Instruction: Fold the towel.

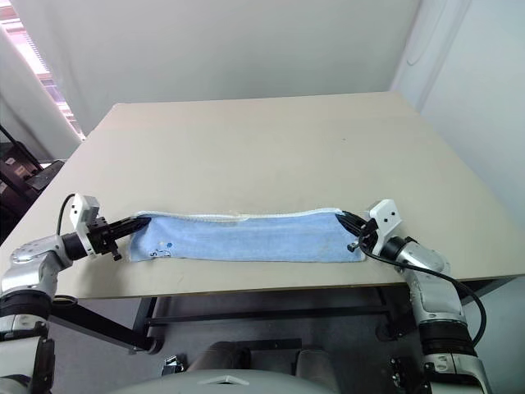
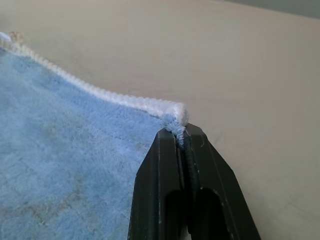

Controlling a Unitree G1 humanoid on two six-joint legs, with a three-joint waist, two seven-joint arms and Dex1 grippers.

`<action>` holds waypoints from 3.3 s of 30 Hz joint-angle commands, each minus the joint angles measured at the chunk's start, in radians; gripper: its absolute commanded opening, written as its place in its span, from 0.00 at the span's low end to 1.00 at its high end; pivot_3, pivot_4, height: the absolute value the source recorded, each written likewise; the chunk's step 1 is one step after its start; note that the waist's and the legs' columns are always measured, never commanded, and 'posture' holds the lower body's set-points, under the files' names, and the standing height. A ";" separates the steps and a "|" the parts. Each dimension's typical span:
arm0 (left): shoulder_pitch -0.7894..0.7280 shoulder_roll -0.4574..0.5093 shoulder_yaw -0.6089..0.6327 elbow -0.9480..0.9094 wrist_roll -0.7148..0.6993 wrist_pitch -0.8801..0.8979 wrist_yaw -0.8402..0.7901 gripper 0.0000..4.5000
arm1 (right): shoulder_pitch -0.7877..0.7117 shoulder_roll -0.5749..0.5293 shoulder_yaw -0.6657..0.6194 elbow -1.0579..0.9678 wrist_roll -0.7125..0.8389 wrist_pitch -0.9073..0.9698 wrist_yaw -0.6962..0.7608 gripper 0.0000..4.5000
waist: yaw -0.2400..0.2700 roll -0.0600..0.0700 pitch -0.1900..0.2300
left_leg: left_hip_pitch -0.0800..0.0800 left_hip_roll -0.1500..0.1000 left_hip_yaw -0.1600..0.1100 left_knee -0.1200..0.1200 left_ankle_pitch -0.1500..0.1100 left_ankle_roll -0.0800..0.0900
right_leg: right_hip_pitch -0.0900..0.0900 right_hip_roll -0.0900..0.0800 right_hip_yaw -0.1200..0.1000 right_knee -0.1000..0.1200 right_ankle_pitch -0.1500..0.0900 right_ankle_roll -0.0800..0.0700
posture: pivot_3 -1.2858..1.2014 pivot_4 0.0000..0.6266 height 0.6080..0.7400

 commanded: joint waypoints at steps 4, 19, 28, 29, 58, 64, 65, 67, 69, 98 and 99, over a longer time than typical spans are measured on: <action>-0.047 0.002 -0.013 0.045 0.035 -0.023 0.015 0.47 | -0.039 -0.016 0.030 -0.052 0.043 0.120 0.065 0.31 | -0.001 0.000 0.000 | 0.000 0.000 0.000 0.000 0.000 0.000 | 0.000 0.000 0.000 0.000 0.001 0.001 | 0.52 0.00 1.00; -0.027 -0.033 0.151 -0.140 -0.079 -0.155 0.254 1.00 | -0.143 -0.057 -0.287 -0.122 0.458 0.758 -0.149 0.99 | 0.001 -0.003 0.001 | -0.001 0.000 0.000 0.000 0.000 0.000 | -0.001 0.000 0.001 -0.001 0.001 0.002 | 0.52 0.00 1.00; 0.205 -0.055 0.018 -0.716 -0.265 0.215 0.127 1.00 | -0.131 -0.264 -0.419 -0.032 0.782 1.467 -0.072 0.99 | 0.000 -0.002 0.002 | -0.007 0.000 0.002 0.000 0.000 0.001 | -0.002 -0.002 0.001 -0.002 0.000 0.000 | 0.52 0.00 1.00; 0.218 -0.055 0.000 -0.744 -0.261 0.232 0.127 1.00 | -0.124 -0.276 -0.439 -0.026 0.795 1.502 -0.068 0.99 | 0.000 -0.003 0.002 | -0.007 0.000 0.002 0.001 0.000 0.001 | -0.002 -0.001 0.001 -0.002 0.000 0.000 | 0.52 0.00 1.00; 0.268 -0.106 -0.117 -0.823 -0.186 0.252 0.152 1.00 | -0.054 -0.064 -0.556 0.013 0.821 1.521 -0.416 0.99 | -0.006 -0.003 0.003 | -0.002 0.002 0.007 0.002 -0.007 0.004 | 0.009 -0.003 0.000 -0.018 0.003 0.006 | 0.52 0.00 1.00; 0.269 -0.104 -0.114 -0.818 -0.183 0.254 0.159 1.00 | -0.061 -0.048 -0.557 0.018 0.816 1.522 -0.422 0.99 | -0.003 -0.003 0.003 | -0.002 0.002 0.007 0.002 -0.008 0.004 | 0.009 -0.004 0.000 -0.026 0.002 0.008 | 0.52 0.00 1.00; 0.269 -0.104 -0.114 -0.817 -0.182 0.252 0.159 1.00 | -0.063 -0.042 -0.564 0.021 0.814 1.523 -0.429 0.99 | -0.005 -0.004 0.003 | -0.002 0.002 0.007 0.002 -0.008 0.004 | 0.010 -0.004 0.000 -0.027 0.002 0.008 | 0.52 0.00 1.00; 0.269 -0.104 -0.111 -0.816 -0.185 0.254 0.161 1.00 | -0.064 -0.038 -0.572 0.033 0.809 1.523 -0.434 0.99 | -0.006 -0.004 0.003 | -0.002 0.002 0.008 0.002 -0.008 0.005 | 0.010 -0.004 0.000 -0.029 0.004 0.006 | 0.52 0.00 1.00; 0.268 -0.104 -0.112 -0.814 -0.183 0.252 0.162 1.00 | -0.057 -0.039 -0.566 0.029 0.800 1.516 -0.431 0.96 | -0.006 -0.004 0.003 | -0.002 0.002 0.008 0.002 -0.009 0.006 | 0.010 -0.004 0.000 -0.029 0.006 0.005 | 0.52 0.00 1.00; 0.229 -0.104 -0.114 -0.751 -0.160 0.245 0.158 1.00 | -0.087 -0.381 -0.557 0.029 0.813 1.514 -0.118 0.00 | 0.015 0.003 0.006 | -0.015 0.003 0.014 0.000 -0.010 0.013 | 0.000 -0.003 0.001 -0.030 0.009 0.008 | 0.52 0.00 1.00; 0.226 -0.104 -0.115 -0.749 -0.159 0.244 0.158 1.00 | -0.117 -0.384 -0.543 -0.003 0.829 1.535 -0.112 0.00 | 0.012 0.004 0.006 | -0.015 0.003 0.016 0.001 -0.010 0.013 | -0.001 -0.003 0.001 -0.029 0.009 0.007 | 0.52 0.00 1.00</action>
